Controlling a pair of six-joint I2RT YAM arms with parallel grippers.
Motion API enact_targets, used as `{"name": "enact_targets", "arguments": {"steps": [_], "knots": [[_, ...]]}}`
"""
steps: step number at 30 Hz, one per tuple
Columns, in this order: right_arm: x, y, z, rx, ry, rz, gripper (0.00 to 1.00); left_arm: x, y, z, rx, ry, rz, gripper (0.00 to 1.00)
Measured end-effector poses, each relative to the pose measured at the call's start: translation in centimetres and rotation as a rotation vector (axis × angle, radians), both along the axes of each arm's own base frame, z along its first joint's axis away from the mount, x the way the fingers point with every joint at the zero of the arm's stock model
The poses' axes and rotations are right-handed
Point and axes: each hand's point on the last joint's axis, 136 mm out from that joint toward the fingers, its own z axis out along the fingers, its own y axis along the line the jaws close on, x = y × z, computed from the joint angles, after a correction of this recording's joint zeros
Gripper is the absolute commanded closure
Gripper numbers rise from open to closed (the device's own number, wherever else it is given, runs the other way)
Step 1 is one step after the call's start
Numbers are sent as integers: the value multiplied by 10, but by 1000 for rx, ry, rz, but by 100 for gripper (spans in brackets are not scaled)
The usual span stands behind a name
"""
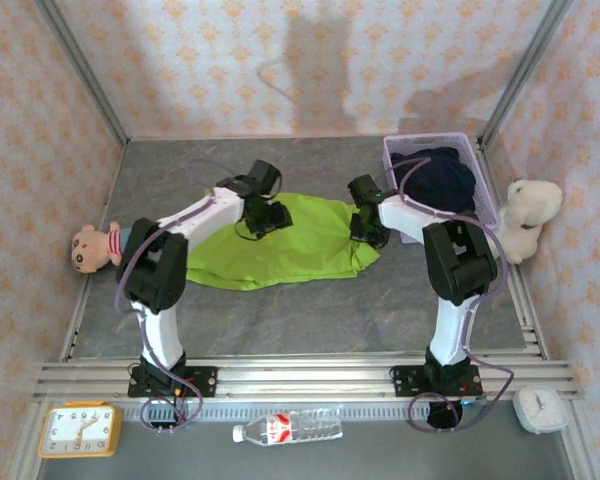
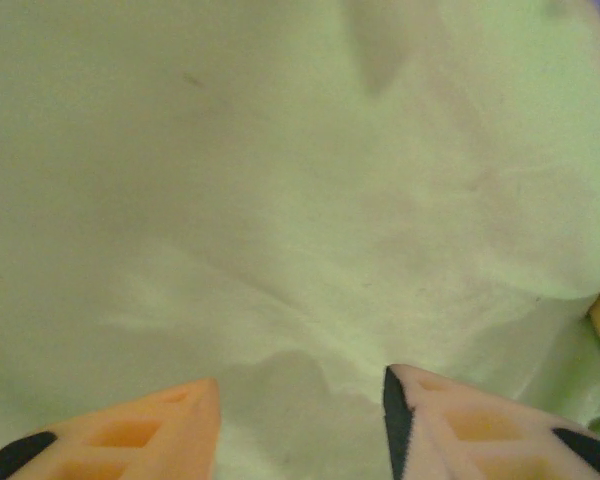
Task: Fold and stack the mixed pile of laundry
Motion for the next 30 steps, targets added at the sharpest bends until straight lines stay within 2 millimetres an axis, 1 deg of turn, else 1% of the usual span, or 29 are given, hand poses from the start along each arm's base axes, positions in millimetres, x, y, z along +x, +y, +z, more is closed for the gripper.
{"name": "enact_targets", "arguments": {"steps": [2, 4, 5, 6, 8, 11, 13, 16, 17, 19, 20, 22, 23, 25, 27, 29, 30], "knots": [[-3, -3, 2, -18, 9, 15, 100, -3, -16, -24, 13, 42, -16, 68], [-9, -10, 8, -42, 23, 23, 100, -8, -23, -48, 34, 92, -24, 70], [-12, -13, 12, -48, 27, 27, 100, -9, -25, -57, 43, 112, -25, 70], [-14, -17, 19, -51, 24, 27, 100, -8, -29, -55, 37, 114, -28, 71], [-15, -27, 39, -45, 1, 19, 100, 3, -37, -45, 23, 76, -35, 71], [-15, -44, 74, -32, -49, 2, 100, 12, -55, -46, 14, 62, -56, 71], [-11, -52, 103, -24, -103, -1, 100, 15, -74, -52, 6, 64, -85, 71], [-7, -54, 136, -17, -163, 15, 100, 24, -110, -44, -35, 35, -129, 71], [-6, -54, 143, -15, -177, 22, 100, 26, -123, -44, -48, 29, -144, 71], [-6, -53, 151, -9, -190, 30, 100, 25, -149, -47, -77, 29, -174, 71], [-6, -51, 152, -3, -189, 35, 100, 25, -160, -46, -97, 28, -185, 71], [-7, -49, 150, 8, -177, 40, 100, 24, -176, -42, -127, 28, -199, 70], [-8, -48, 148, 12, -168, 42, 100, 21, -180, -41, -137, 34, -206, 68], [-9, -47, 144, 17, -151, 43, 100, 18, -179, -40, -138, 48, -205, 64], [-9, -47, 139, 12, -135, 42, 100, 18, -167, -36, -135, 56, -189, 59], [-8, -48, 136, 2, -116, 41, 100, 16, -136, -26, -123, 69, -157, 56], [-8, -49, 134, -5, -109, 40, 100, 15, -117, -17, -117, 70, -138, 55]]}}
